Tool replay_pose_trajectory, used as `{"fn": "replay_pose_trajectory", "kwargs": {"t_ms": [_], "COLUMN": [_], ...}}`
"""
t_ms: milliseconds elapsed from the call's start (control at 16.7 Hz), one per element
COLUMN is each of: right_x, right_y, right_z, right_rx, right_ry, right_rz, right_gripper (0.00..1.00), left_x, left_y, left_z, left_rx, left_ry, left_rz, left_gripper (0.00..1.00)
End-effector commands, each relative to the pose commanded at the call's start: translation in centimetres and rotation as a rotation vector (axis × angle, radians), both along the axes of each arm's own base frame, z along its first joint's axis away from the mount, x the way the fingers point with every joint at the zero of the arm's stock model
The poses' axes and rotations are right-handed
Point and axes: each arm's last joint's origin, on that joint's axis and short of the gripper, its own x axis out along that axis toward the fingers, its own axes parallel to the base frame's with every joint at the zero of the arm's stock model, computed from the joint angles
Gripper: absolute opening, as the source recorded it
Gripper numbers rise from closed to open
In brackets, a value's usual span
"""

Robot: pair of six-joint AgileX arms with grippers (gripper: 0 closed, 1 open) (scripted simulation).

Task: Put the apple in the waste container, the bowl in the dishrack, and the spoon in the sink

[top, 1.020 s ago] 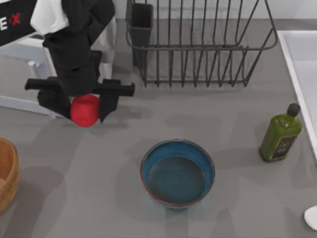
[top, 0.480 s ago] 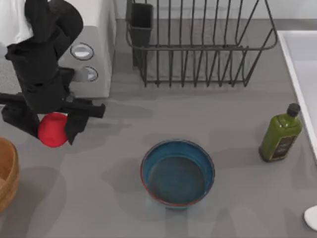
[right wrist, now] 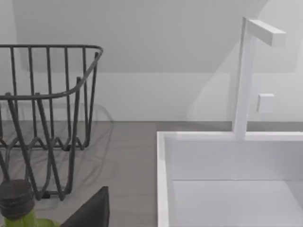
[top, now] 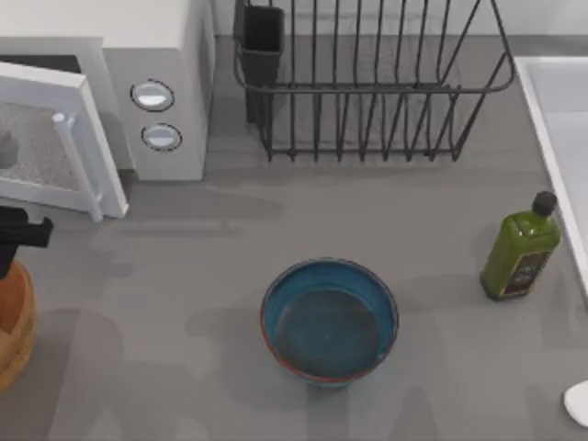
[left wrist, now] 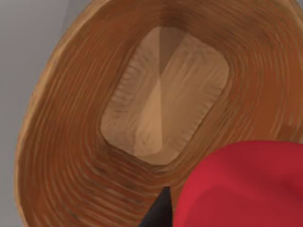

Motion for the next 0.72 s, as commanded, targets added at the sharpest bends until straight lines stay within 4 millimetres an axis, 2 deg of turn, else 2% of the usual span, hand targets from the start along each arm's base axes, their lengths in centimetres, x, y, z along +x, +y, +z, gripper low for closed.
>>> {"fn": "replay_pose_trajectory", "kwargs": {"t_ms": [240,540,720], "right_x": [0.0,0.0,0.0], "right_y": [0.0,0.0,0.0], "right_z": [0.0,0.0,0.0], "right_rx": [0.0,0.0,0.0], "right_ry": [0.0,0.0,0.0], "right_rz": [0.0,0.0,0.0], "right_gripper": [1.0,1.0,1.0], "left_x": [-2.5,-2.5,-2.4], "left_y": [2.2,2.2,2.6], "left_z": [1.5,1.4,-0.3], "left_rx": [0.049,0.051,0.05], "left_ry": [-0.045,-0.047,-0.045], "left_rz": [0.047,0.042,0.05], "left_gripper": [0.0,0.0,0.0]}}
